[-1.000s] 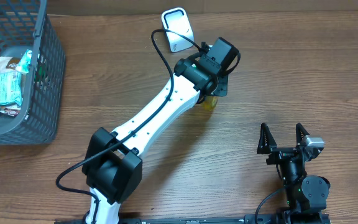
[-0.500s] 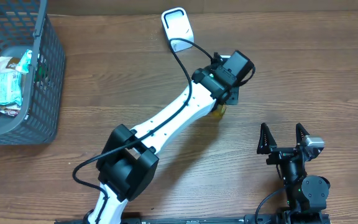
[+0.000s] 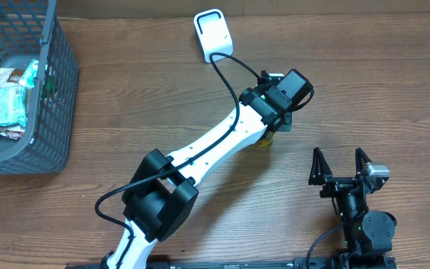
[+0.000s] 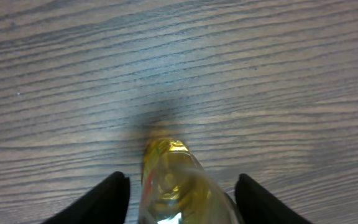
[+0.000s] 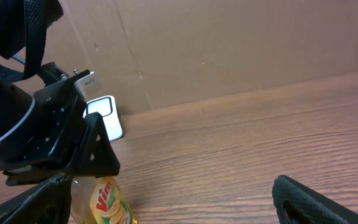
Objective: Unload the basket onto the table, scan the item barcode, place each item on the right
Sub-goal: 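Lift the Vim bottle and carry it to the white scanner, then set the Vim bottle down on the table and release it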
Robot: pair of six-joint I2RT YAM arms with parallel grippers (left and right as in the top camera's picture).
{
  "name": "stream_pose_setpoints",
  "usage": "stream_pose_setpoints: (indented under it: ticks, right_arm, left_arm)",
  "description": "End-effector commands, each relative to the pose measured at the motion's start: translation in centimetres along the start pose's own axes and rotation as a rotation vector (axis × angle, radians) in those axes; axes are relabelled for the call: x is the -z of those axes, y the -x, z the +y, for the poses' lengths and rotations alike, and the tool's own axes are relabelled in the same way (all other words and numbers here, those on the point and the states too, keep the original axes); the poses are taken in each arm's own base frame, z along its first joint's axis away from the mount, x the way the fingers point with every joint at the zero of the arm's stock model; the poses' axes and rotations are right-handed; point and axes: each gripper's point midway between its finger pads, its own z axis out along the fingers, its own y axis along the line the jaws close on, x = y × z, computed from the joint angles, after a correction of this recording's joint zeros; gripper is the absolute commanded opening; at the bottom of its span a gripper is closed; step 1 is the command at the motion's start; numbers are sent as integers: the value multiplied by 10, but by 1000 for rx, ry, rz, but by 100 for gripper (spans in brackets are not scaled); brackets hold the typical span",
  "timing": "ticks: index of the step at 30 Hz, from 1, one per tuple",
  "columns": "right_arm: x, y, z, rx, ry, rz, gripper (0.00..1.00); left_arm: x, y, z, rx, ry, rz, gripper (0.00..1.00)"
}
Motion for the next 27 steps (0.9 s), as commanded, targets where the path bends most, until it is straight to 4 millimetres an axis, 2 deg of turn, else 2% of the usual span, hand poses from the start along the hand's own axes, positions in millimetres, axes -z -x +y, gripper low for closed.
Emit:
stream_pose_setpoints:
  ticks: [1, 2, 7, 8, 12, 16, 20, 23, 24, 27]
  right_arm:
    - [0, -2, -1, 5, -2, -4, 100]
    - [0, -2, -1, 5, -2, -4, 100]
    - [0, -2, -1, 5, -2, -4, 100]
    - [0, -2, -1, 5, -2, -4, 100]
    - [0, -2, -1, 5, -2, -4, 100]
    - [0, -2, -1, 5, -2, -4, 100]
    - [0, -2, -1, 5, -2, -4, 100]
    - [0, -2, -1, 5, -2, -4, 100]
    - [0, -2, -1, 5, -2, -4, 100]
    - [0, -2, -1, 5, -2, -4, 100]
  left_arm:
    - [-2, -2, 2, 10, 14, -2, 66]
    - [-2, -2, 1, 8, 12, -2, 76]
    - [2, 1, -4, -29, -6, -13, 97]
    - [5, 4, -5, -44, -8, -23, 100]
    - [23, 23, -12, -84, -38, -70, 100]
    - [59, 54, -16, -91, -79, -144, 100]
    - [102, 87, -12, -84, -109, -223, 100]
    - [134, 111, 1, -62, -120, -280, 100]
    - [152, 125, 12, -52, -121, -316, 100]
    - [186, 149, 37, -40, -115, -388, 100]
